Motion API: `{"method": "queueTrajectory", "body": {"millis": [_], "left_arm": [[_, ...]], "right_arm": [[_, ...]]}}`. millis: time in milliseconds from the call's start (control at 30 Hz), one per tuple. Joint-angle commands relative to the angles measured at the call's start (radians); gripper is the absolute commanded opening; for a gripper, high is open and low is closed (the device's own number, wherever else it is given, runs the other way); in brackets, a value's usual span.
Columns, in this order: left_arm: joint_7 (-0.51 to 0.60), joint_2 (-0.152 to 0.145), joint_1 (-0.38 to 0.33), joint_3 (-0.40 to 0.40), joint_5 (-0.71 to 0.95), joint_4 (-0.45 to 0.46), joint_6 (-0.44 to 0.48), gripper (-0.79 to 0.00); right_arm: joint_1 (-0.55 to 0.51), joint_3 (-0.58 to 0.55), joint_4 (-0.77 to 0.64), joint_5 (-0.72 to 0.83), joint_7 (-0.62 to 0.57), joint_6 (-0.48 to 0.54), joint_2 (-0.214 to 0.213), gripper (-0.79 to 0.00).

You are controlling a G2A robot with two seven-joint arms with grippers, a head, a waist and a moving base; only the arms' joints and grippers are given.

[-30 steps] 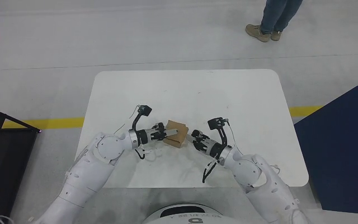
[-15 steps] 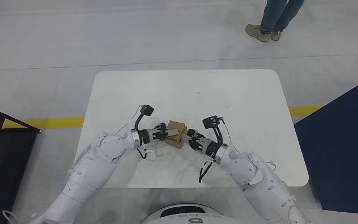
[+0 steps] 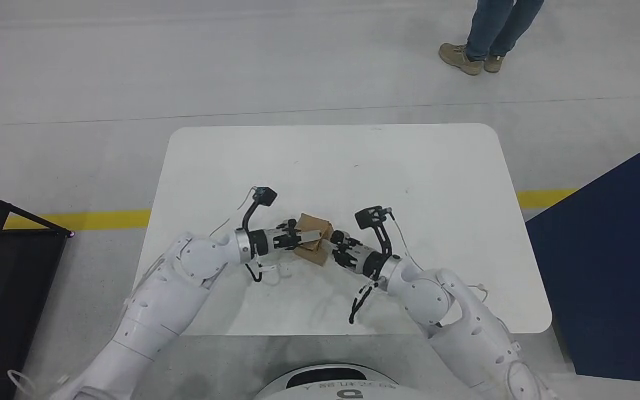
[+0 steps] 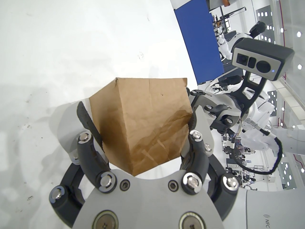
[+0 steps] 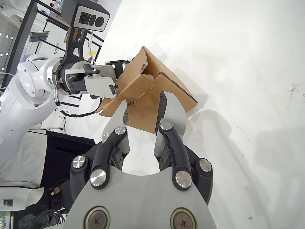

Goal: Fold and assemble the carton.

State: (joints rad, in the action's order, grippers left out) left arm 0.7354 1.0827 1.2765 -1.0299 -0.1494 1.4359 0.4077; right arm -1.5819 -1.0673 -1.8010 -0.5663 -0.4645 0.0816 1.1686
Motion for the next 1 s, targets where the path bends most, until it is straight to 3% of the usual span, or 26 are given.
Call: {"method": "queueTrajectory", "body": {"millis": [0,567,700,967], "left_arm": [[0.003,0.001,-0.006,0.004,-0.002,-0.005,0.001,0.0],[0.007,0.005,-0.039,0.037,-0.112,-0.012,-0.029,0.0],[0.011,0.004,-0.042,0.036,-0.115,-0.014,-0.03,0.0],[0.017,0.002,-0.038,0.033,-0.12,-0.012,-0.033,0.0]], "right_arm": [[0.002,0.0,0.002,-0.001,-0.001,-0.004,0.0,-0.496],[-0.016,-0.044,-0.003,-0.018,-0.023,-0.026,-0.011,-0.468],[-0.013,-0.058,-0.004,0.018,0.014,-0.028,-0.009,-0.394],[0.04,-0.017,0.048,0.028,0.052,-0.048,0.005,-0.425]]}}
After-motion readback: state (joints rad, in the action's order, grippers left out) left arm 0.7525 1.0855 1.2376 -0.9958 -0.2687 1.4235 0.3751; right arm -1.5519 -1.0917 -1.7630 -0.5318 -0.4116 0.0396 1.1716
